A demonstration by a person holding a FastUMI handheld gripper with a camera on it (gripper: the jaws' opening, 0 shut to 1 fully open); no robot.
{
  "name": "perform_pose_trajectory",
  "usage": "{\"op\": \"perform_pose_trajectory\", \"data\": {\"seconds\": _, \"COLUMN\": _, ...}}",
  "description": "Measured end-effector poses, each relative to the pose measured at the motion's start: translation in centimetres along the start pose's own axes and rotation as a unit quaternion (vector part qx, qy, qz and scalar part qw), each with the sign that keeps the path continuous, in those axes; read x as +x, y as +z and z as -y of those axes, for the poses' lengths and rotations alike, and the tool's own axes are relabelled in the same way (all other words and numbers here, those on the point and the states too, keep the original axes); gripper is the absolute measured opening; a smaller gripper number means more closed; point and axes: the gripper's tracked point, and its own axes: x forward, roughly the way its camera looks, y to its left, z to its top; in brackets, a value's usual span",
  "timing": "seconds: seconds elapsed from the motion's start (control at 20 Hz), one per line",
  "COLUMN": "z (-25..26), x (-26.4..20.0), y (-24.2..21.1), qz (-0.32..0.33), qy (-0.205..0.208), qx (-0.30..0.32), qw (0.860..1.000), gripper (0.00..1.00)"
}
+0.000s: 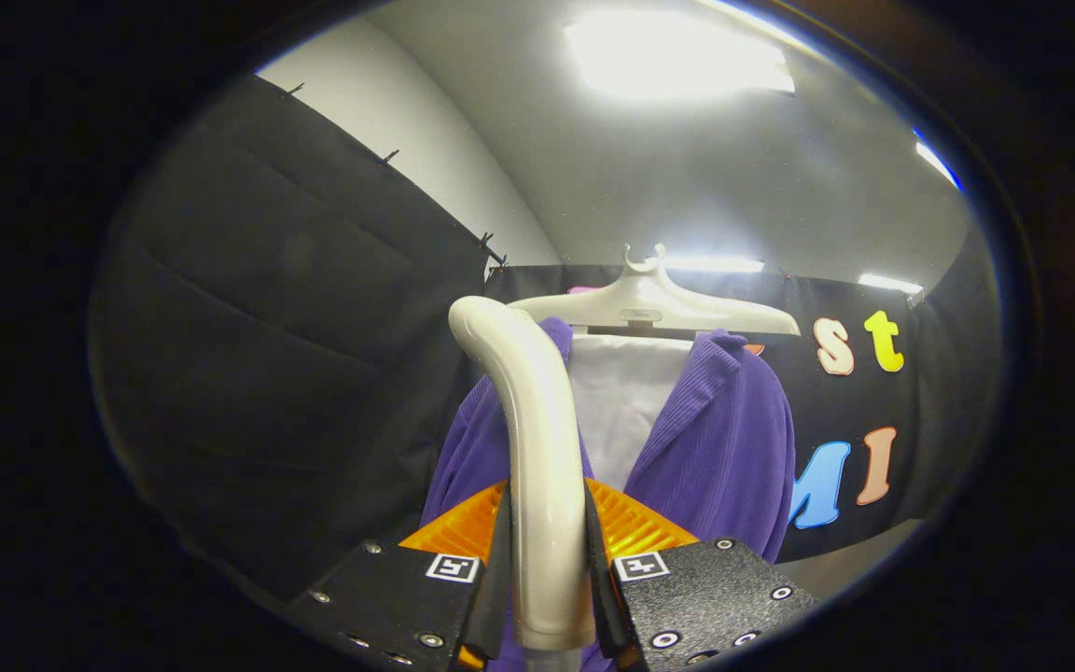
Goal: Iron the clothes twice with a garment steamer, once on the left side and once on the right side.
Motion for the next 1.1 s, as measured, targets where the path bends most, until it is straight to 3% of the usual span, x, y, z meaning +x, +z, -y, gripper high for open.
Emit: {"op": "perform_pose_trajectory", "data": {"seconds": 1.1, "z": -2.6, "x": -6.8, "y": -16.3, "qz": -0.152, "qy": 0.027, "qx": 0.003, "qw": 0.988, "gripper": 0.38}}
